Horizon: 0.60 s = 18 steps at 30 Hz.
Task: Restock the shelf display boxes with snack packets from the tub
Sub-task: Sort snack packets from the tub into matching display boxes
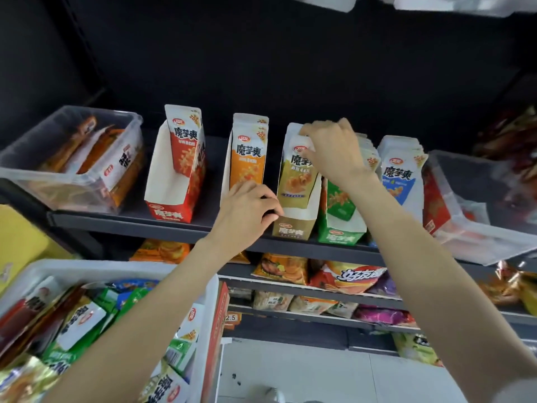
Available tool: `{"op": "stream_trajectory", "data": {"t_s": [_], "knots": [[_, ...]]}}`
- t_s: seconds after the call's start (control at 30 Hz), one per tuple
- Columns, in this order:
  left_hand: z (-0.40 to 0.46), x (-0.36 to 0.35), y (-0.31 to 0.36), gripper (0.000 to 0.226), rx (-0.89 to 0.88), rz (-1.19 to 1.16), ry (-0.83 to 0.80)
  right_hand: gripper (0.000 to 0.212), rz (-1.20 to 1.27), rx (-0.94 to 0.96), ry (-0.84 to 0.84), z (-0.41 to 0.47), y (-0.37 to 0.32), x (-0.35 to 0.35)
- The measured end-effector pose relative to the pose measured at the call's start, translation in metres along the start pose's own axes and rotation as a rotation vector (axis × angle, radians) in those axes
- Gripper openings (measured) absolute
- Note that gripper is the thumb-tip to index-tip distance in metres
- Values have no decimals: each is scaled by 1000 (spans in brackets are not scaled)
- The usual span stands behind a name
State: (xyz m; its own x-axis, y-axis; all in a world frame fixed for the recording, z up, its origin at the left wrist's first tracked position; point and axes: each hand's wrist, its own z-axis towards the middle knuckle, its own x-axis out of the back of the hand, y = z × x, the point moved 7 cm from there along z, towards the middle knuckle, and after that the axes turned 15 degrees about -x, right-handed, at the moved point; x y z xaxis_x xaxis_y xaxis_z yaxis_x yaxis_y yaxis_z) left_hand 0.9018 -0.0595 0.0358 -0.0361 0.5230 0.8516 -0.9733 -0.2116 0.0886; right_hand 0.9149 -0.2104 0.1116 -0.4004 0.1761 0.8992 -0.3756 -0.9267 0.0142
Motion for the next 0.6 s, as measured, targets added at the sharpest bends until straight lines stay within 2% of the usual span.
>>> {"op": "stream_trajectory", "data": {"t_s": [0.07,0.17,0.27,0.33,0.43,0.53,0.6], "knots": [[0,0,0,9,10,-21,-10,32,34,-29,46,-2,5,-9],[0,0,0,10,19,-42,-18,42,211,-89,151,-16,13,-11],[-1,0,1,14,29,-42,-35,34,353,-140,307,-43,19,-1],[-4,4,2,21,36,-60,-20,26,450,-180,338,-68,15,6],[-24,25,6,25,64,-143,164,20,643,-200,249,-109,-5,14],[-75,51,7,24,201,-252,424,25,797,-219,38,-147,-43,10],[-119,63,6,27,310,-249,490,28,811,-187,-92,-170,-77,4]]}}
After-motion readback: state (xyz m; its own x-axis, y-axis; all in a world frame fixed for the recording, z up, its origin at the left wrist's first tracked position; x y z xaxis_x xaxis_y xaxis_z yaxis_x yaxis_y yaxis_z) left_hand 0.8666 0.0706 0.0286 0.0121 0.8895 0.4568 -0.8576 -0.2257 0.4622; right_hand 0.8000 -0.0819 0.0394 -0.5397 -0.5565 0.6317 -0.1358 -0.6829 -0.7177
